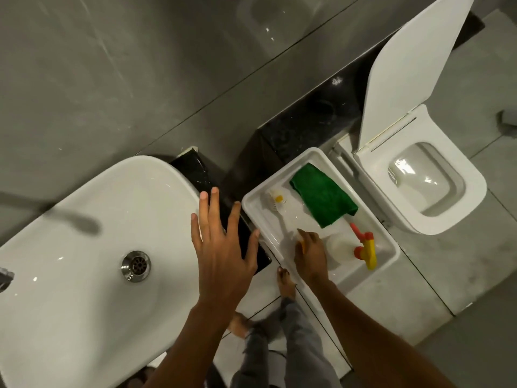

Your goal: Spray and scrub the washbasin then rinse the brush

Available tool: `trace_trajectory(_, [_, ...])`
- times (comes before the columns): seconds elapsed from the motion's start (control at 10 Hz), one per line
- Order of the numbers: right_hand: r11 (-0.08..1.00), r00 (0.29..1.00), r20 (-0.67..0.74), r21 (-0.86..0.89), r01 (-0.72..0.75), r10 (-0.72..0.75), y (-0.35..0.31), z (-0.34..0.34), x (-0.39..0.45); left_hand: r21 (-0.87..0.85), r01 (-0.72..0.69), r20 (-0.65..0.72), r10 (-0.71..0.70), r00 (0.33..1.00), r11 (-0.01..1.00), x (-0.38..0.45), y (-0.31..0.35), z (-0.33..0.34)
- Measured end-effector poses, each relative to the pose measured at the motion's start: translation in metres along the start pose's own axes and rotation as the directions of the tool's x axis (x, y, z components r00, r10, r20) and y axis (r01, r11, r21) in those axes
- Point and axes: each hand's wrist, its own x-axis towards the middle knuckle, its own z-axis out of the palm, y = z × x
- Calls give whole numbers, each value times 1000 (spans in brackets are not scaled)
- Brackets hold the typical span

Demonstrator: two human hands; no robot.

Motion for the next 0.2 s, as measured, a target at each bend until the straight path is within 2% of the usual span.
trace_trajectory(0.2, [998,995,-78,33,61,-59,-12,-7,-9,22,-1,6,1,1000,1000,2,0,-3])
